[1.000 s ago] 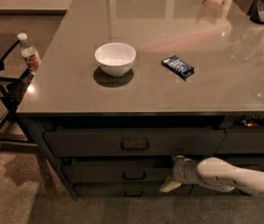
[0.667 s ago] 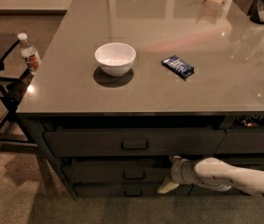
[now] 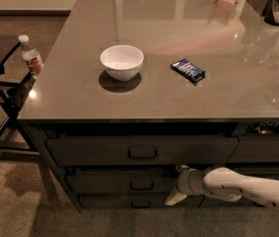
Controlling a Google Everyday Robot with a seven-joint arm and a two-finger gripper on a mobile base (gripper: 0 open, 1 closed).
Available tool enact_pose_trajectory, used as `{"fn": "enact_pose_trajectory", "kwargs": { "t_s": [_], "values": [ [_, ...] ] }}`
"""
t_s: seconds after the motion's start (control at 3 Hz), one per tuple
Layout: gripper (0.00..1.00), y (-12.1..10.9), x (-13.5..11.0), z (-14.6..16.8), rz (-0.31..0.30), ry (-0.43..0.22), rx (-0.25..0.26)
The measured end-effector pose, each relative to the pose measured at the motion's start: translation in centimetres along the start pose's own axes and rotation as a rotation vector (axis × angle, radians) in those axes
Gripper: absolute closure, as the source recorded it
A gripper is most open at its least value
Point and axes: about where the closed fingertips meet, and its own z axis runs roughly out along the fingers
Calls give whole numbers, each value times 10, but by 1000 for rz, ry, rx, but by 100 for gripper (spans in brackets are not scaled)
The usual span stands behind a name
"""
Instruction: Open middle drawer
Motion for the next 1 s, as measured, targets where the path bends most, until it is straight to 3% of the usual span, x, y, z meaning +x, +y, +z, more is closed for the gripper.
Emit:
{"fn": "enact_pose_trajectory", "kwargs": {
  "t_s": [0.33,1.0],
  "values": [
    [17,0,0,0,0,-1,0],
    [64,0,0,0,0,-1,0]
  ]
}}
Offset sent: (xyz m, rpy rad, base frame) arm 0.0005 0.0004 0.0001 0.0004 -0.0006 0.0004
